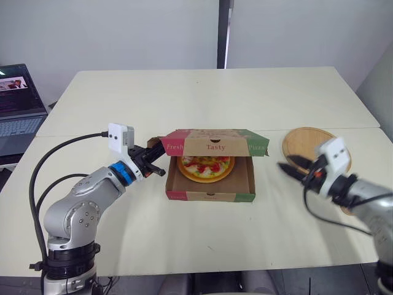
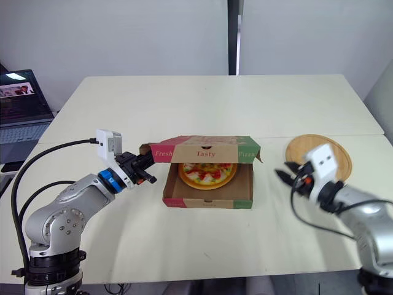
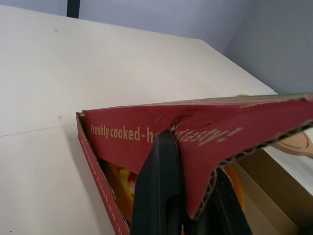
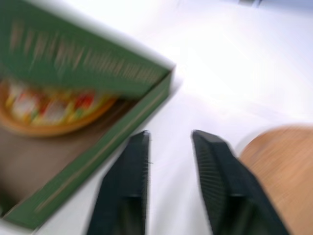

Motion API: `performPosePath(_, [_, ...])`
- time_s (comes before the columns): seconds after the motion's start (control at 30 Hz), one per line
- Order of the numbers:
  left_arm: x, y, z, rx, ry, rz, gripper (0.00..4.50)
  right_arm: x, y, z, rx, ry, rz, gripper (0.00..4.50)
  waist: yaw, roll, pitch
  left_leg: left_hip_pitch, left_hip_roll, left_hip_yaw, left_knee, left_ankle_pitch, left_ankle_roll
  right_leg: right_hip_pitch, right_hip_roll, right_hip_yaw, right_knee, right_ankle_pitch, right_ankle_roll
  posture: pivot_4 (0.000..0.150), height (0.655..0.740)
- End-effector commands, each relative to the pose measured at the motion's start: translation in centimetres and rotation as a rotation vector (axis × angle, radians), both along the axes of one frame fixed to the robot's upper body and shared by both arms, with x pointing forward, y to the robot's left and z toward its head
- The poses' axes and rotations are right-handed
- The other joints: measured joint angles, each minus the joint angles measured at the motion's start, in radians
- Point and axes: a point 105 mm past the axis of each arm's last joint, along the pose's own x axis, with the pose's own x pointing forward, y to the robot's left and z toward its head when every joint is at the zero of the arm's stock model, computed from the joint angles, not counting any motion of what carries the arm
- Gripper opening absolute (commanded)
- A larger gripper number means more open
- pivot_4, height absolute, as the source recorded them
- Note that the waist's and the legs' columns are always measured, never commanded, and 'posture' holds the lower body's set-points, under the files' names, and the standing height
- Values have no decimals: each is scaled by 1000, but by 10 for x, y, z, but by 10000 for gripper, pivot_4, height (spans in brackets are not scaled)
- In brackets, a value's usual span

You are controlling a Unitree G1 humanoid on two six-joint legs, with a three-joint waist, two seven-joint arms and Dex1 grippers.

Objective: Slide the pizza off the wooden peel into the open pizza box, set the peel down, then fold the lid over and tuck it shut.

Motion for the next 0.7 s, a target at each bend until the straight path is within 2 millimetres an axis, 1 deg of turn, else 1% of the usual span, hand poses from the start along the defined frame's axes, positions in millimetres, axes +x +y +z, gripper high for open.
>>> performPosePath(0.03, [-1, -1, 4, 12, -24, -12, 0, 10, 11, 29, 15, -73, 68, 1592, 1, 0, 0, 0, 0, 0, 0, 0, 0, 0, 0, 0, 0, 0, 0, 1500, 7400])
performPosePath(0.07, [0, -1, 4, 13, -25, -13, 0, 13, 17, 34, 24, -81, 91, 717, 1, 0, 0, 0, 0, 0, 0, 0, 0, 0, 0, 0, 0, 0, 0, 1500, 7400])
performPosePath(0.17, [0, -1, 4, 21, -28, -17, 0, 19, 40, 44, 34, -85, 175, 717, 1, 0, 0, 0, 0, -1, 0, 0, 0, 1, 0, 0, -1, 0, 0, 1500, 7400])
performPosePath(0.2, [0, -1, 3, 26, -29, -20, 0, 19, 49, 44, 25, -81, 209, 717, 1, 0, 0, 0, 0, -1, 0, 0, 0, 1, 0, -1, -1, 0, 0, 1500, 7400])
performPosePath(0.3, [0, -2, 3, 35, -33, -24, 0, 19, 67, 39, 2, -55, 285, 717, 2, 0, 0, 0, 0, -2, 0, 0, 0, 1, 0, -1, -1, 0, 0, 1500, 7400])
performPosePath(0.43, [-5, -6, 9, -6, -46, -66, 0, 20, 74, 33, -19, -35, 322, 717, 4, 0, 0, -1, 0, -2, 1, 0, 0, 1, -1, -1, -1, 0, 0, 1500, 7400])
performPosePath(0.53, [-10, -4, 9, -10, -31, -97, 0, 21, 77, 32, -23, -29, 337, 717, 4, 0, 0, 0, 0, -2, 1, 0, 0, 1, -1, -1, -1, 0, 0, 1500, 7400])
performPosePath(0.67, [-17, 3, 13, 17, -36, -130, 8765, 21, 78, 31, -28, -26, 348, 0, 4, 0, 0, 0, 0, -2, 0, 0, 0, 1, -1, -2, -1, 0, 0, 1500, 7400])
performPosePath(0.7, [-18, 9, 14, 28, -30, -134, 12541, 21, 79, 30, -33, -25, 350, 0, 4, 0, 0, -1, 0, -2, 0, 0, 0, 1, -1, -2, -1, 0, 0, 1500, 7400])
